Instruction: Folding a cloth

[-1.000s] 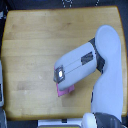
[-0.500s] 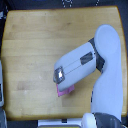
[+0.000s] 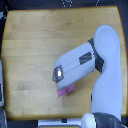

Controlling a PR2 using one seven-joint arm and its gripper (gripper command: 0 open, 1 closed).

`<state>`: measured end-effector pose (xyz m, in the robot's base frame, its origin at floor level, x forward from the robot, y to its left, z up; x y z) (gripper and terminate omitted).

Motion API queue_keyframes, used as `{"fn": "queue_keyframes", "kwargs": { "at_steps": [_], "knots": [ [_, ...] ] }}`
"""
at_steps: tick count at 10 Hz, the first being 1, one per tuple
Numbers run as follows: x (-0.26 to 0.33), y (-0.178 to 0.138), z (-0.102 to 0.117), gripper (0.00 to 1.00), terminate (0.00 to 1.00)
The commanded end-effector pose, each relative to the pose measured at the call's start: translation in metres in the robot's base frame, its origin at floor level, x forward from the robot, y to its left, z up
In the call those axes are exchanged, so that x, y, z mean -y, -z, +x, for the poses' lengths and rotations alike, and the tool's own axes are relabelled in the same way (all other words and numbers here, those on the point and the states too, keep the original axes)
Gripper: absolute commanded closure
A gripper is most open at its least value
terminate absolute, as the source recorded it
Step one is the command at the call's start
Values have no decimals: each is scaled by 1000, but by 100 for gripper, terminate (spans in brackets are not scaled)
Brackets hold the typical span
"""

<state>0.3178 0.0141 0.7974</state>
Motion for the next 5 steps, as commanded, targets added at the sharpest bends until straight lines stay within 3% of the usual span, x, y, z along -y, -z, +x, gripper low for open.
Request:
{"fn": "queue_keyframes", "kwargs": {
  "at_steps": [1, 5],
  "knots": [
    [-4, 3, 7, 0, 0],
    [-4, 4, 7, 0, 0]
  ]
}}
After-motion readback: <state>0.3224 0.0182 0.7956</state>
